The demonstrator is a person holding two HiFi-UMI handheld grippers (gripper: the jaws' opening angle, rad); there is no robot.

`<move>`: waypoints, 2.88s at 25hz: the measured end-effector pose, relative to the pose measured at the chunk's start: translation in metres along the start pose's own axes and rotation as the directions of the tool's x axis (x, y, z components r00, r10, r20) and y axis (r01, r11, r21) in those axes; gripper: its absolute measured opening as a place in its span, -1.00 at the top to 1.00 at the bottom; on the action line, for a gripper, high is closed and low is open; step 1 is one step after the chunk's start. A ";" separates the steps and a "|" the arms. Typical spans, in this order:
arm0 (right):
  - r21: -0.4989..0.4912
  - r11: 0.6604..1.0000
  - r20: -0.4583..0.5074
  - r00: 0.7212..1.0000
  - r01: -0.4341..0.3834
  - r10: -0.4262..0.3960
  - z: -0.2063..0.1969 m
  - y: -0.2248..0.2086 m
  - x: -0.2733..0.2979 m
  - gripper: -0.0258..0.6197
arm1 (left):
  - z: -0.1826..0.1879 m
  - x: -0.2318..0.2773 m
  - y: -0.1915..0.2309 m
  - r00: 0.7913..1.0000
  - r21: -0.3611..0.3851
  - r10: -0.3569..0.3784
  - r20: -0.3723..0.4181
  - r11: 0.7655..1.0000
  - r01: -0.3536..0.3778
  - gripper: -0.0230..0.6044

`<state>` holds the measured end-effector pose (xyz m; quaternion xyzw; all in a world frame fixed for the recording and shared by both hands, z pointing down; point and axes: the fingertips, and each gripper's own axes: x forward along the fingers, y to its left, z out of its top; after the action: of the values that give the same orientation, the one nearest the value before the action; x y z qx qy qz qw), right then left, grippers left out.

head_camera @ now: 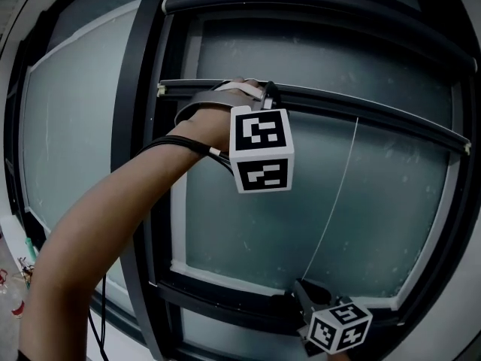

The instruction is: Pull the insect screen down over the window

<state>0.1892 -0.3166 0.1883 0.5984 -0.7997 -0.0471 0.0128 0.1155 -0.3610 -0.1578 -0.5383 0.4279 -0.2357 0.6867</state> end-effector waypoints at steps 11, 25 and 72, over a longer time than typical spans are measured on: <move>0.091 0.996 -0.161 0.987 0.018 -0.003 -0.101 0.006 -0.001 0.91 | 0.002 -0.024 -0.108 0.983 -0.016 -0.180 0.024 0.983 0.181 0.47; 0.141 0.987 -0.271 0.962 0.074 -0.034 -0.174 -0.003 -0.019 0.91 | 0.007 -0.042 -0.180 0.972 -0.030 -0.234 0.001 0.972 0.234 0.43; 0.123 0.977 -0.680 0.732 0.172 -0.043 -0.472 0.033 -0.076 0.90 | 0.025 -0.137 -0.470 0.818 -0.036 -0.575 -0.021 0.818 0.574 0.33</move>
<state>0.2152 -0.2629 0.6636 0.6187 -0.7057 0.2433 0.2448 0.1298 -0.3854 0.3311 -0.6479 0.2597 -0.4340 0.5696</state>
